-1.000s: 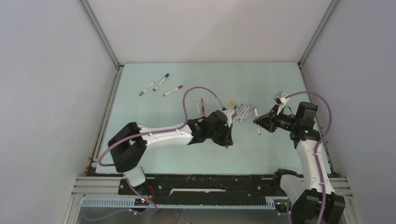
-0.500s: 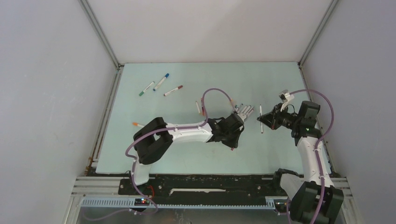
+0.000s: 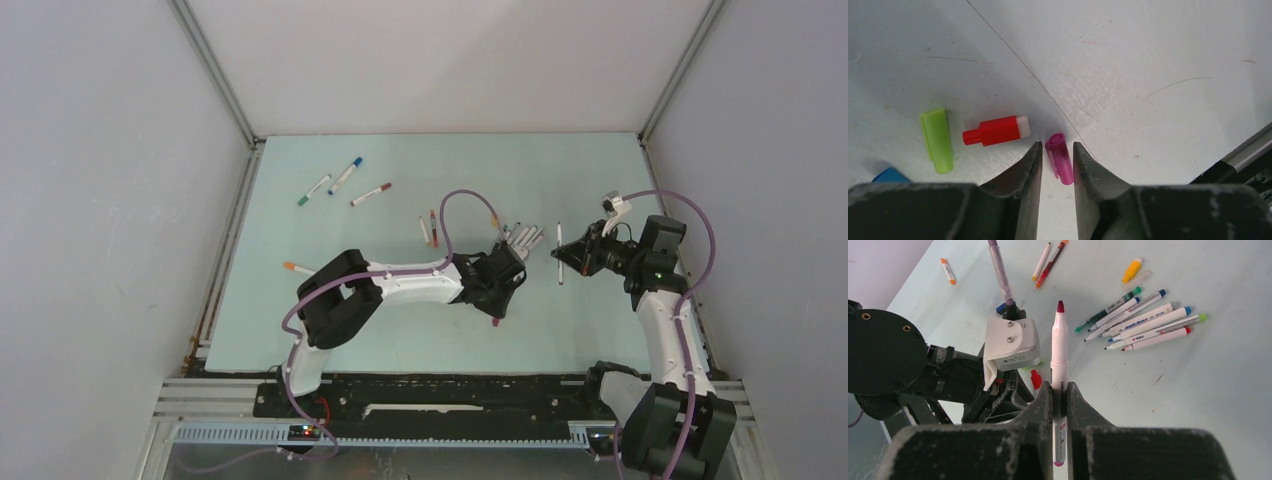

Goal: Open the pen caps
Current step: Place the pen cap at the center of the board, then place the pen at the center of the board.

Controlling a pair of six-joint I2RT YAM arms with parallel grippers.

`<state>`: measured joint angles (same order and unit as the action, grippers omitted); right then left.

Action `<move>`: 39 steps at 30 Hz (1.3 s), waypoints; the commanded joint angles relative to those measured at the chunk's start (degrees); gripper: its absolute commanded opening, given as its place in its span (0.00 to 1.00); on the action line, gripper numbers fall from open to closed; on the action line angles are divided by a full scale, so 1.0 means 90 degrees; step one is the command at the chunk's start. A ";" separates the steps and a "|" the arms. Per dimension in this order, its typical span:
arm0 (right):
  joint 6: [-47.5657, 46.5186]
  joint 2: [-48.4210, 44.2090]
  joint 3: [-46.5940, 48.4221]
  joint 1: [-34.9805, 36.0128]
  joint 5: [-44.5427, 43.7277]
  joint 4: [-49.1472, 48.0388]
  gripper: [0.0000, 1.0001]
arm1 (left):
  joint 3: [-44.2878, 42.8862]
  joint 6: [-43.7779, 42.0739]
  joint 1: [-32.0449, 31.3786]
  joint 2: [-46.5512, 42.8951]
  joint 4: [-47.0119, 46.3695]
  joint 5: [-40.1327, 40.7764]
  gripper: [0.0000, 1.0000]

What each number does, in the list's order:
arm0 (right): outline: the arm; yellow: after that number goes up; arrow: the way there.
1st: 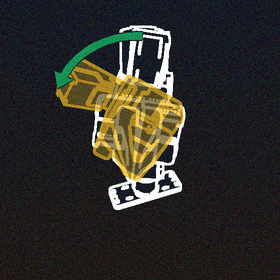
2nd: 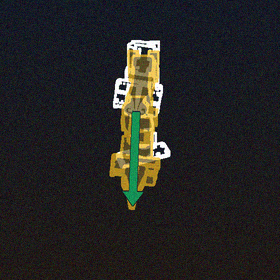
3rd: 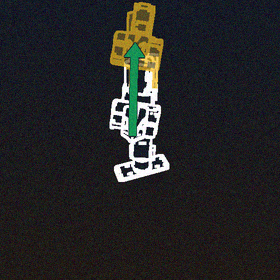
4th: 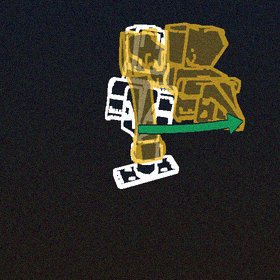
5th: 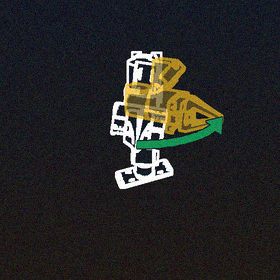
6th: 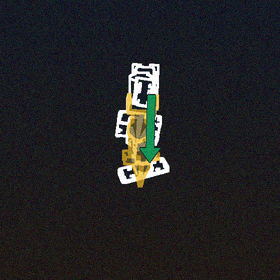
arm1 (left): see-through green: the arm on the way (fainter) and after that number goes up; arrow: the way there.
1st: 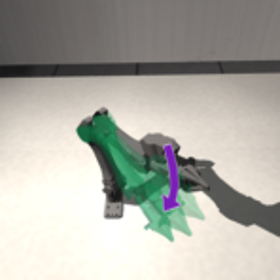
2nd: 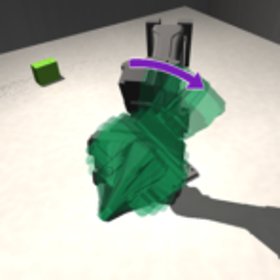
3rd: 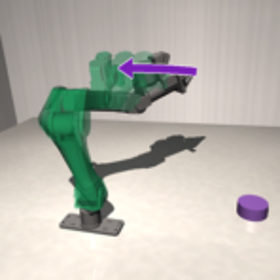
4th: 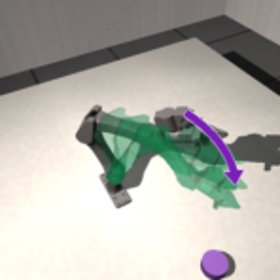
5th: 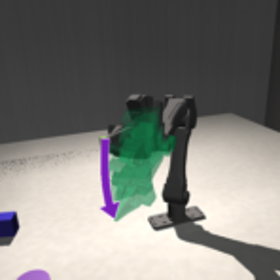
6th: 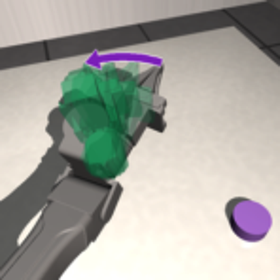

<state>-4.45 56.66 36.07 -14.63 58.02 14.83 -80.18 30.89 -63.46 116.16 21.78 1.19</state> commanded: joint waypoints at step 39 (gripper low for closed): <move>-0.0737 0.2191 0.1538 0.1709 -0.3373 0.0464 0.01 | 0.4717 0.0297 0.0794 -0.6963 -0.0842 0.4522 0.93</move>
<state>5.50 78.63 48.51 -3.20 34.22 13.02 -41.71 29.10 -58.30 59.29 15.84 40.32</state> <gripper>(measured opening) 0.057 0.929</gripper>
